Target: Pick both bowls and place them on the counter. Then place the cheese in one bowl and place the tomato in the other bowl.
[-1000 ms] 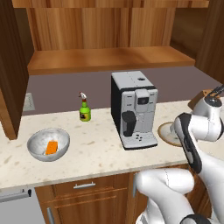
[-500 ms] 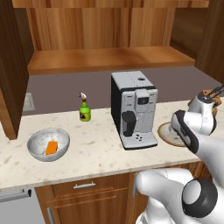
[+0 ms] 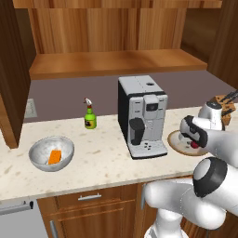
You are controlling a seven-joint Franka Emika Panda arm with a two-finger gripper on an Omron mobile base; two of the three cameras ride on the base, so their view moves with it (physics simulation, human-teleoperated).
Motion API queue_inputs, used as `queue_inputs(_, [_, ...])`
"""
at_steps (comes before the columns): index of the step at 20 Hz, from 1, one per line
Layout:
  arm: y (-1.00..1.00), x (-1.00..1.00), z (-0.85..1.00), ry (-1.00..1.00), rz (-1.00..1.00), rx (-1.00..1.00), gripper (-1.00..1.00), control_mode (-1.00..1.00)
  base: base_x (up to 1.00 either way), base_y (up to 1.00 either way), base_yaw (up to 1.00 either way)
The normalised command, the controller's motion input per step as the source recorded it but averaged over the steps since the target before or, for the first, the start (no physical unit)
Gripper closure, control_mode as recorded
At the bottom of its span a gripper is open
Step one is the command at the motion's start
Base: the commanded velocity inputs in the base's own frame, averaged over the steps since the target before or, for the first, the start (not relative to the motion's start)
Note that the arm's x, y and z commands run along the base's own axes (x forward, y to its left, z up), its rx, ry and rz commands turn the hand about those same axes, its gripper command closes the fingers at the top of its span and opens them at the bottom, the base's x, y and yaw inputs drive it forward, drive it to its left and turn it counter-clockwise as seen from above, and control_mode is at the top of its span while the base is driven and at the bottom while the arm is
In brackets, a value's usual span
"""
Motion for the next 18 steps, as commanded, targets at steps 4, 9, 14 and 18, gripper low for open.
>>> queue_inputs(4, [-0.12,0.23,-0.21,0.0,0.03,0.0,1.0,-1.0,0.0,0.0,0.0])
queue_inputs(9, [-0.08,0.17,-0.21,0.0,0.04,0.0,1.0,-1.0,0.0,0.0,0.0])
queue_inputs(14, [-0.05,0.11,-0.16,0.0,0.04,0.0,1.0,-1.0,0.0,0.0,0.0])
queue_inputs(18, [-0.07,0.12,-0.15,0.0,0.04,0.0,1.0,-1.0,0.0,0.0,0.0])
